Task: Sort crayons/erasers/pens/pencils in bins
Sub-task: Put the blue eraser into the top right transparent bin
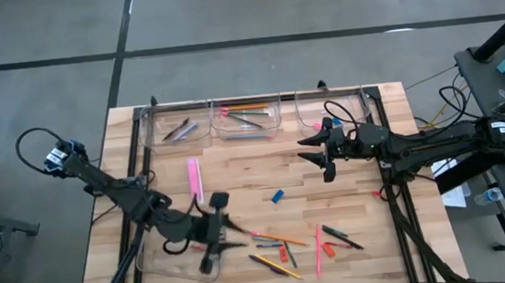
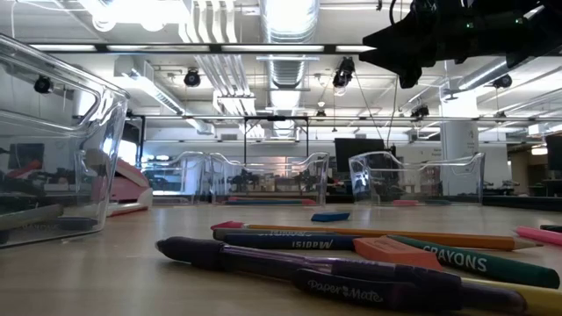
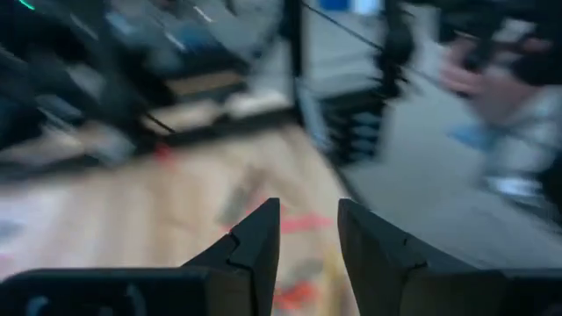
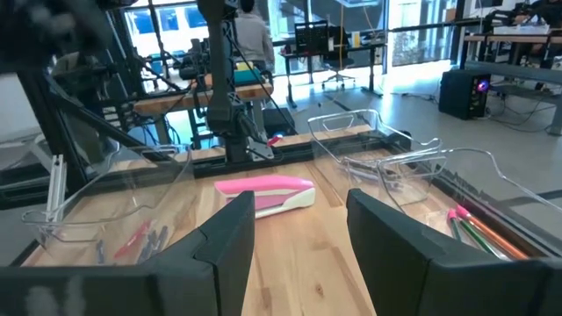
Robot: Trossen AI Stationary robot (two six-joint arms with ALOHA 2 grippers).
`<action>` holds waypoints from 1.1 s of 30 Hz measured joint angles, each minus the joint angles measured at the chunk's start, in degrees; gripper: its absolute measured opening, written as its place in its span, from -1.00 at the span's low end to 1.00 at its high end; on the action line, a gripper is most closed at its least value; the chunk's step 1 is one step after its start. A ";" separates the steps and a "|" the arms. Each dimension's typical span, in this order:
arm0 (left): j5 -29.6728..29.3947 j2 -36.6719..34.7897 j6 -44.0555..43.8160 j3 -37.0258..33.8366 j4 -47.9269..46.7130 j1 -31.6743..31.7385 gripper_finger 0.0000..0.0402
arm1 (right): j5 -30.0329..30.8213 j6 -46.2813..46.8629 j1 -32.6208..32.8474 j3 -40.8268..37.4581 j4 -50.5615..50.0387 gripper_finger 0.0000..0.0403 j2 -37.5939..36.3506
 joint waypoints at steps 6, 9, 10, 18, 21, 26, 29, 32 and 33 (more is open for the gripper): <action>-19.28 0.00 3.54 -0.11 2.48 5.25 -0.49 | 0.00 0.00 -0.01 0.00 0.01 -0.15 0.00; -21.66 0.00 2.17 -0.30 2.56 9.21 -0.49 | 0.00 0.02 0.01 0.00 0.01 -0.15 0.00; -21.67 0.00 1.63 -0.34 2.63 10.44 -0.49 | 0.00 0.02 -0.01 0.00 0.01 -0.15 0.00; -21.15 0.00 -6.61 -0.89 6.37 14.99 -0.49 | -0.01 -0.65 0.00 0.00 -0.23 -0.15 0.00; -21.07 0.09 -6.81 -1.39 8.47 15.32 -0.49 | 0.00 -0.89 0.00 0.00 -0.23 -0.15 0.02; -20.50 2.82 -6.98 -2.14 10.03 15.76 -0.49 | 0.00 -0.99 -0.01 0.00 -0.20 -0.15 0.00; -19.69 6.05 -6.92 -1.93 10.00 15.78 -0.49 | 0.00 -1.55 0.01 0.00 -0.19 -0.15 0.00; -19.45 9.63 -6.42 -1.27 9.98 16.13 -0.49 | 0.00 -1.99 0.00 0.00 -0.20 -0.15 0.00; -19.44 10.72 -6.18 -1.15 10.01 16.32 -0.49 | 0.00 -2.18 0.00 0.00 -0.22 -0.15 0.00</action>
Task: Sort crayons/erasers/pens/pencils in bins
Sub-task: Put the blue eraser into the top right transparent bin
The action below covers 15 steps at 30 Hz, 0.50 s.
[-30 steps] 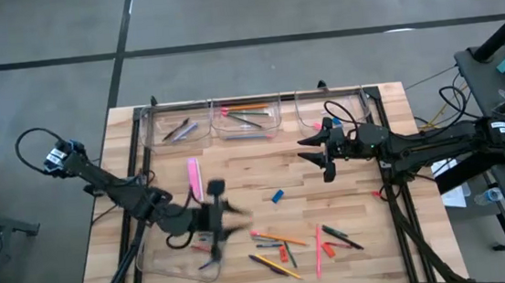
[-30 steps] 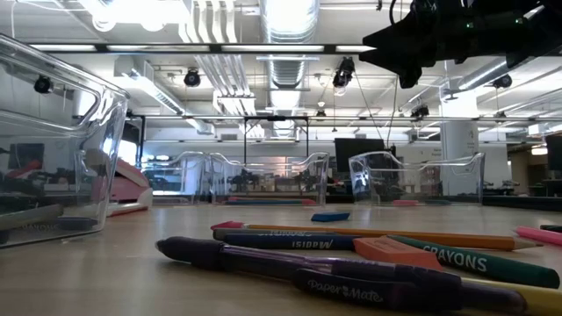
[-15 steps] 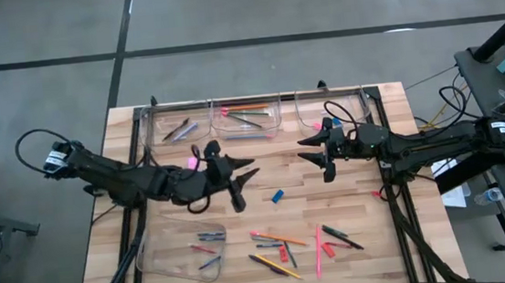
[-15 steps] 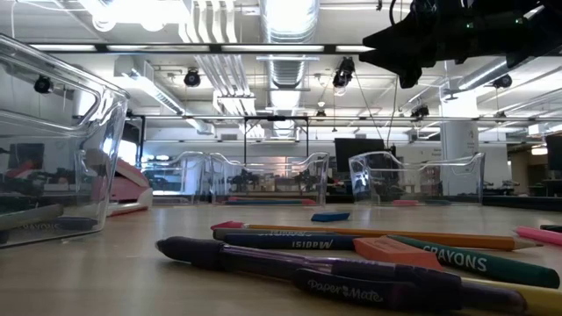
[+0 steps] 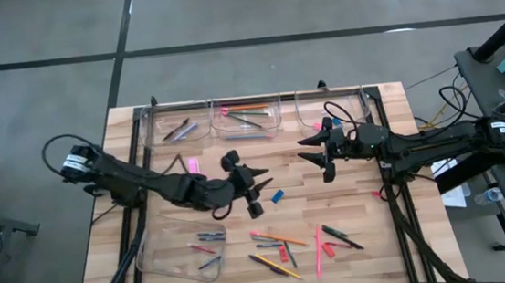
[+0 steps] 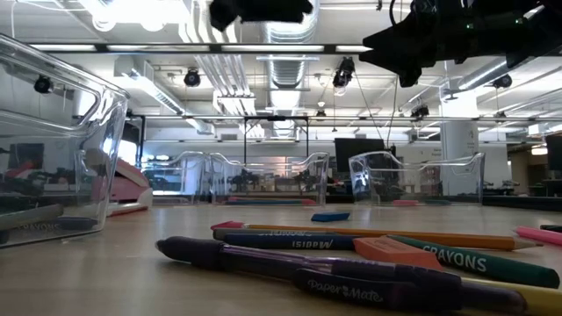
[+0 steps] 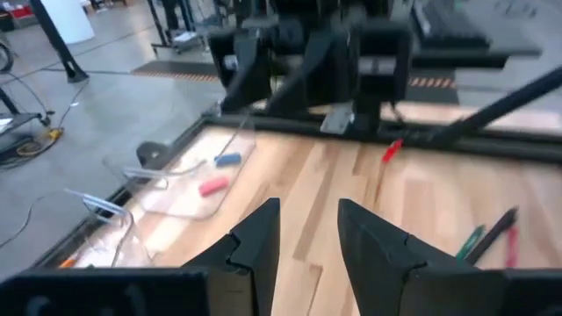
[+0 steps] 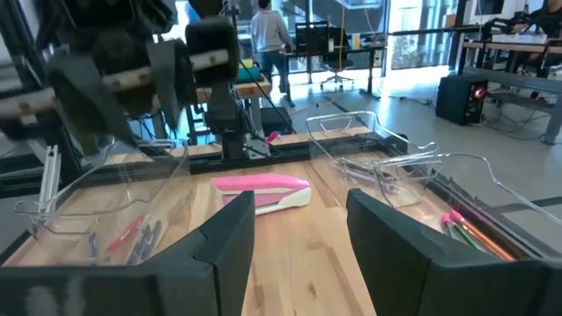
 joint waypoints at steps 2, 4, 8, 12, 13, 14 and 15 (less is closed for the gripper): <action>0.62 1.83 0.86 0.02 0.01 0.18 -0.49 | 0.00 -0.21 0.00 0.00 -0.02 -0.15 0.00; 1.97 3.81 0.95 0.02 0.03 0.57 -0.49 | 0.00 -0.21 0.01 0.00 -0.50 -0.15 0.00; 6.95 6.73 -0.36 0.02 0.06 1.98 -0.49 | -0.09 0.58 0.04 0.00 -1.90 -0.15 -0.40; 12.50 9.16 -5.64 0.02 0.01 4.20 -0.49 | -0.43 0.94 1.30 0.00 -2.35 -0.15 -2.56; 14.00 9.72 -6.64 0.02 -0.02 4.75 -0.49 | -0.55 0.99 1.63 0.00 -2.80 -0.15 -3.24; 15.16 10.31 -7.39 0.02 -0.01 5.33 -0.49 | -0.55 0.94 1.88 0.02 -3.26 -0.15 -3.80; 15.96 11.00 -8.26 0.02 0.13 5.90 -0.49 | -0.52 0.87 2.10 0.00 -3.59 -0.15 -4.33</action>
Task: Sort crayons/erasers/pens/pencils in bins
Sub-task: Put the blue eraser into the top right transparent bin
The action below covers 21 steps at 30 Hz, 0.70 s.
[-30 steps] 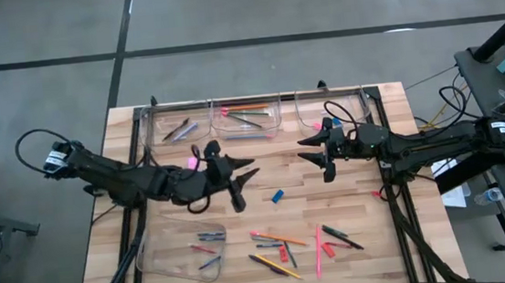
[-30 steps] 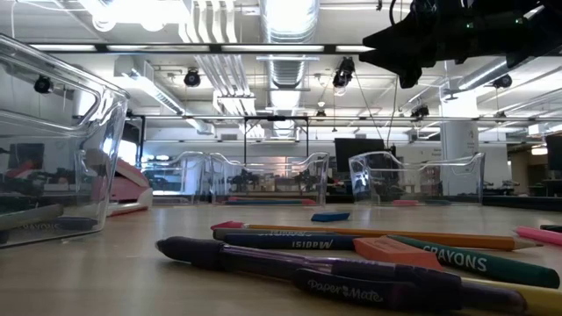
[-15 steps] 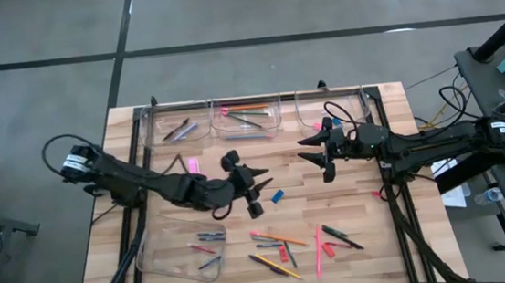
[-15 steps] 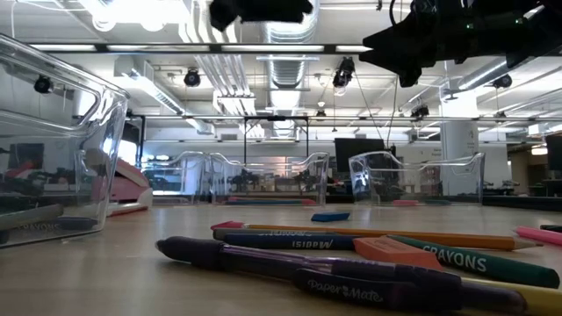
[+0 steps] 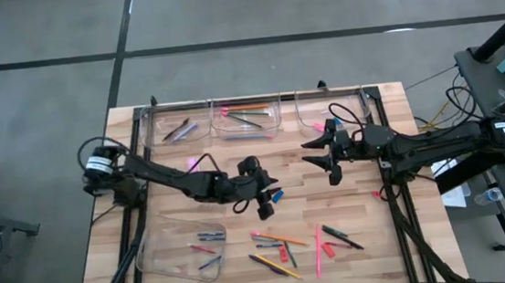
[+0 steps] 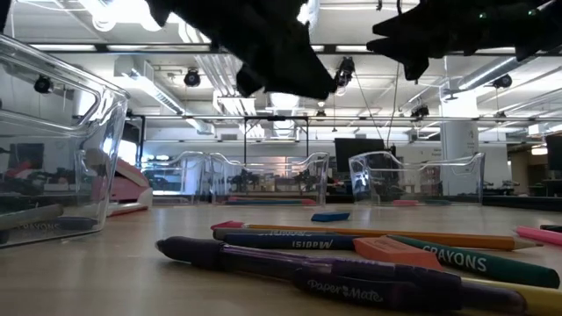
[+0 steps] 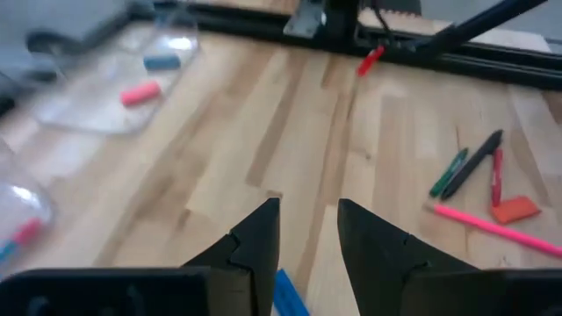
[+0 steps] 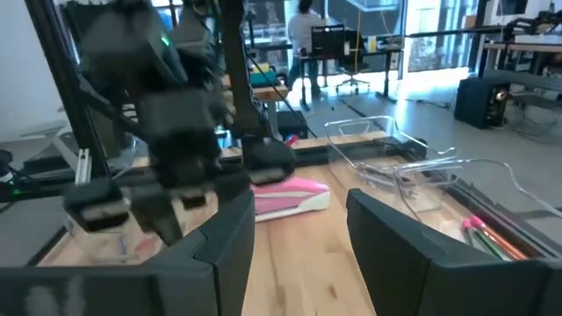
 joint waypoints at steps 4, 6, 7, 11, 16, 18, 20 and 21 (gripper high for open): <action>2.17 2.87 -3.10 0.00 -0.09 2.10 -0.48 | 0.24 -0.12 0.19 0.00 -0.78 -0.15 -1.56; 4.23 4.31 -4.36 0.00 -0.06 3.00 -0.43 | 0.27 -0.10 0.19 0.00 -1.18 -0.15 -1.73; 4.81 4.94 -4.53 0.00 -0.07 3.36 -0.39 | 0.28 -0.15 0.19 0.00 -1.22 -0.15 -1.65; 5.40 6.98 -4.54 0.00 -0.12 3.94 -0.18 | 0.43 -0.55 0.19 0.00 -1.97 -0.15 -1.61; 5.42 8.01 -4.55 0.00 0.17 4.24 0.05 | 0.44 -0.92 0.19 -0.01 -2.65 -0.15 -1.68; 5.41 8.36 -4.92 -0.07 -0.16 4.35 0.11 | 0.44 -0.94 0.19 -0.01 -2.56 -0.15 -1.66; 5.41 9.55 -5.97 0.07 1.32 4.54 0.16 | 0.46 -0.97 0.19 -0.03 -2.58 -0.15 -1.68; 5.43 10.03 -6.03 0.04 1.43 4.60 0.17 | 0.46 -0.98 0.19 -0.04 -2.44 -0.15 -1.67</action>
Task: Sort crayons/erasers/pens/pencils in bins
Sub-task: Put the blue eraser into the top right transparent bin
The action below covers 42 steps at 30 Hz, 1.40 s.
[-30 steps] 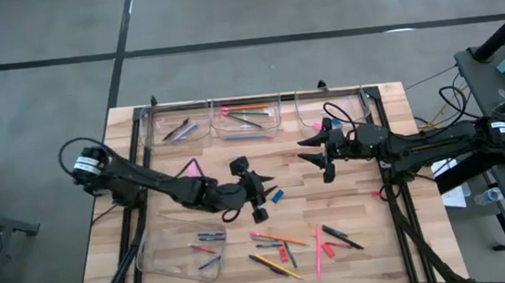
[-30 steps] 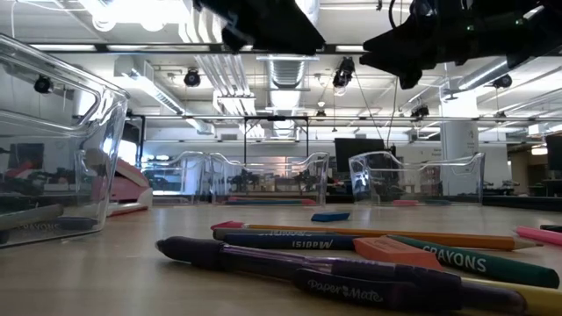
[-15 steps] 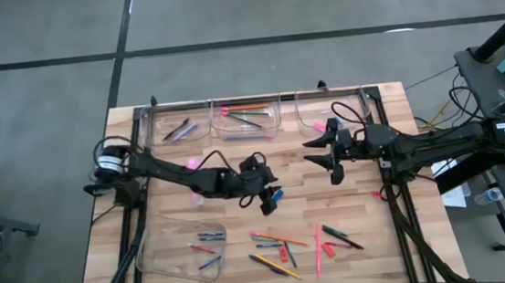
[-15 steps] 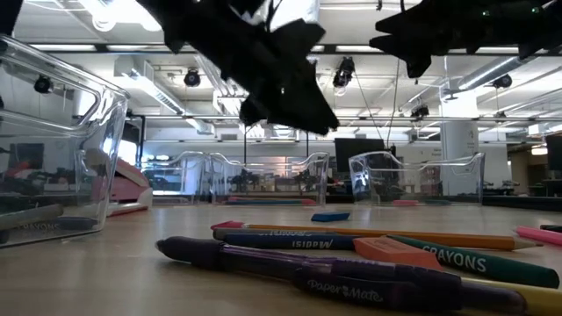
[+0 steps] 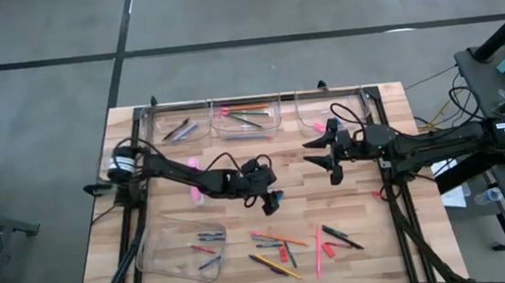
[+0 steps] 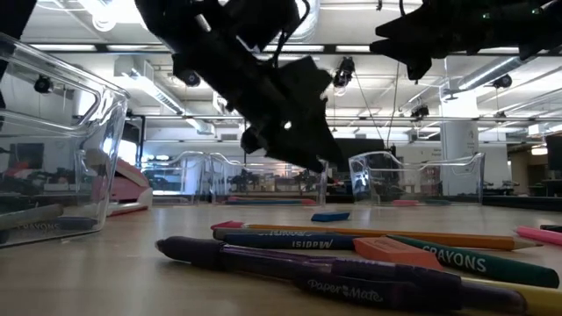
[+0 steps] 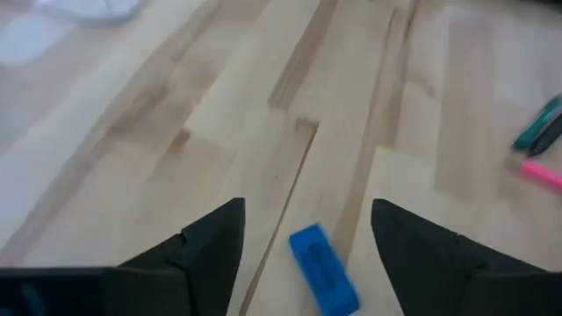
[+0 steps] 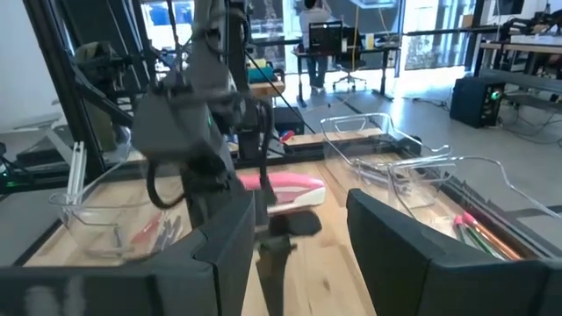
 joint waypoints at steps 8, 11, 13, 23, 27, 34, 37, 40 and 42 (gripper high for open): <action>0.00 6.20 0.00 1.05 4.26 0.15 0.18 | 0.04 0.23 0.00 -0.03 0.44 -0.15 0.27; 0.00 8.12 0.00 2.05 4.19 0.15 0.18 | 0.04 0.29 0.00 -0.03 0.36 -0.15 0.40; -0.01 8.89 -0.03 2.68 2.91 0.15 0.18 | 0.06 0.26 -0.02 -0.04 0.44 -0.15 0.41; -0.09 9.60 -0.04 3.82 -3.25 0.08 0.18 | 0.07 -0.10 -0.02 -0.03 0.24 -0.15 0.38; -0.13 9.60 -0.04 3.83 -3.68 -0.02 0.13 | 0.09 -0.08 -0.02 -0.03 0.27 -0.15 0.38; -0.18 9.60 -0.06 3.74 -4.12 -0.77 -0.22 | 0.08 0.30 -0.02 -0.03 0.27 -0.15 0.41; 0.09 9.60 -0.14 3.70 -4.11 -0.79 -0.41 | 0.07 0.29 -0.02 -0.03 0.27 -0.15 0.41; 0.35 9.55 -0.06 3.68 -4.08 -0.81 -0.59 | 0.07 0.32 -0.02 -0.03 0.27 -0.15 0.41; 0.33 9.43 0.02 3.63 -3.87 -0.79 -0.71 | 0.07 0.32 -0.02 -0.03 0.27 -0.15 0.41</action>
